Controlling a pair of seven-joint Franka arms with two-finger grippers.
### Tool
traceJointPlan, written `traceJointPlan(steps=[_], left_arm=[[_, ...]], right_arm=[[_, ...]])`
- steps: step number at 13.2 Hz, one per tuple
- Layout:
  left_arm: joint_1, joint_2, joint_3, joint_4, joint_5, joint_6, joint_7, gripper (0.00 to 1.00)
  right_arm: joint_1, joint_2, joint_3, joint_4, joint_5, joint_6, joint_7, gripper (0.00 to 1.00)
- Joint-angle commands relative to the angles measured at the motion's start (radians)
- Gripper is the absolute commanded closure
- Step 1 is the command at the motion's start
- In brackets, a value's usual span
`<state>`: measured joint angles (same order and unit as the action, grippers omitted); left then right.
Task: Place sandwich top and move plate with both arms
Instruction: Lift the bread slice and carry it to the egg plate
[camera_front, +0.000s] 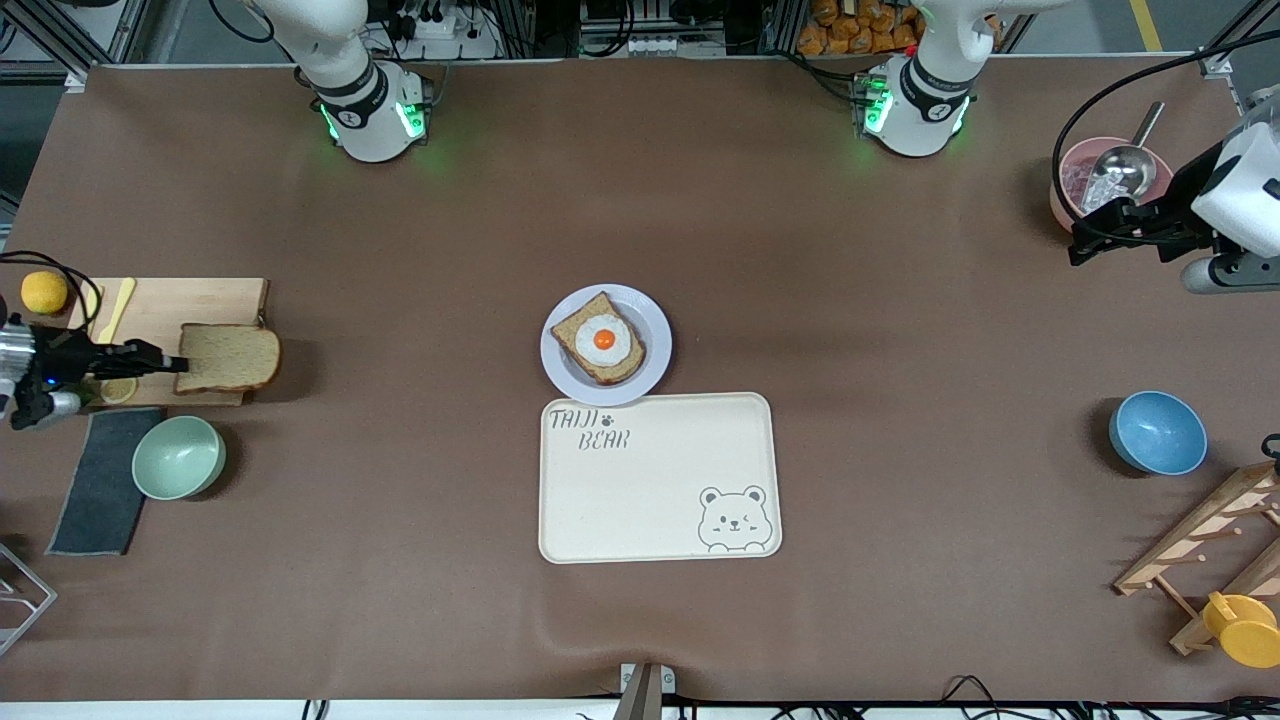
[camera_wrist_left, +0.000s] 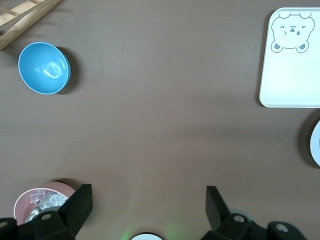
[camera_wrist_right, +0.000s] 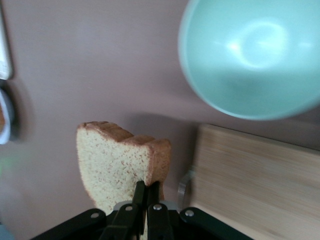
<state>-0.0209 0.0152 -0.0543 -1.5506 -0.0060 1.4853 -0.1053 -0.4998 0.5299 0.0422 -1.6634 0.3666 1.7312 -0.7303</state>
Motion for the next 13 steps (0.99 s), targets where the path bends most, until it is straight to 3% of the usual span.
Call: traceJointPlan(steps=[1,7,11,13], left_arm=[[0.002,-0.009,-0.015,0.003,-0.005,0.003,-0.022,0.00],[0.010,-0.014,-0.016,0.007,-0.023,0.003,-0.034,0.00],[0.015,-0.012,-0.010,0.009,-0.077,0.004,-0.036,0.00],[0.013,-0.011,-0.010,0.009,-0.078,0.006,-0.036,0.00]], right_arm=[[0.087,-0.022,-0.005,0.004,0.052,-0.027,0.107,1.00],[0.279,-0.039,-0.005,0.030,0.146,-0.048,0.313,1.00],[0.408,-0.048,-0.007,0.021,0.161,-0.032,0.397,1.00],[0.440,-0.047,-0.008,0.005,0.239,-0.025,0.431,1.00]])
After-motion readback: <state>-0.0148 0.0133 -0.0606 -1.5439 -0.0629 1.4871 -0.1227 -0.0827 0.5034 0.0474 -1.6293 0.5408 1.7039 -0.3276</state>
